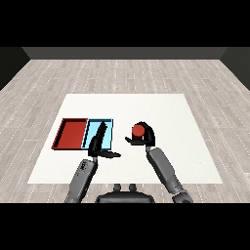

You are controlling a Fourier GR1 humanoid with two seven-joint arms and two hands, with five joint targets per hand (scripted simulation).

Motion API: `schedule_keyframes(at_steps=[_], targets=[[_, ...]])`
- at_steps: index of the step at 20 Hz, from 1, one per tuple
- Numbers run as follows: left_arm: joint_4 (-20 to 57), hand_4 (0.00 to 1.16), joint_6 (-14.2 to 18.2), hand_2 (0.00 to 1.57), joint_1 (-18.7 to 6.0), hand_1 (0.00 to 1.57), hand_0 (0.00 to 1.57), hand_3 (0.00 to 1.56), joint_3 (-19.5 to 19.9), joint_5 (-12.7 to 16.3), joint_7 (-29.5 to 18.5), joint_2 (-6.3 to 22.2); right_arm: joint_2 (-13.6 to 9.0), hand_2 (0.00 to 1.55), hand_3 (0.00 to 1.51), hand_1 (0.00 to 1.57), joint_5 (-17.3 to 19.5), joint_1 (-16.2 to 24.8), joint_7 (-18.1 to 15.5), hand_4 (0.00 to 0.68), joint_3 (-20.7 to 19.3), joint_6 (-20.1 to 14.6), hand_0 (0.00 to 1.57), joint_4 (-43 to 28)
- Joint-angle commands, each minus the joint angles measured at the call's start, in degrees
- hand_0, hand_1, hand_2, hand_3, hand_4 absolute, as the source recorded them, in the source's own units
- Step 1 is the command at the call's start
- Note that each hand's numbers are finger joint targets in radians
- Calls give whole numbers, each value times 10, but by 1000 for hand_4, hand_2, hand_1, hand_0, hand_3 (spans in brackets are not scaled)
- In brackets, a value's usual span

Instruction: Pick the red can and put it in the red box

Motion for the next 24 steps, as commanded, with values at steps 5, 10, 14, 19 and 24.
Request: schedule_keyframes(at_steps=[5,10,14,19,24], targets=[[35,0,78,0,-60,0,0,0,-83,27,13,-1,14,1425,1413,1410,10,-16,-27,645,-27,27,1410,14],[46,0,92,0,-67,0,0,0,-117,40,16,-1,14,1398,1391,1382,-9,-29,2,629,59,-31,1382,-29],[59,0,73,0,-84,0,0,0,-92,32,18,-1,14,1407,1396,1387,-23,-46,-10,611,79,-52,1387,-15],[83,0,109,0,-100,0,0,0,-116,42,25,-1,14,1432,1406,1410,-28,-32,-12,613,81,-40,1410,-34],[161,0,146,0,-151,0,0,0,-149,70,-4,-1,14,1435,1401,1431,-57,-62,-13,615,126,-69,1431,-24]])
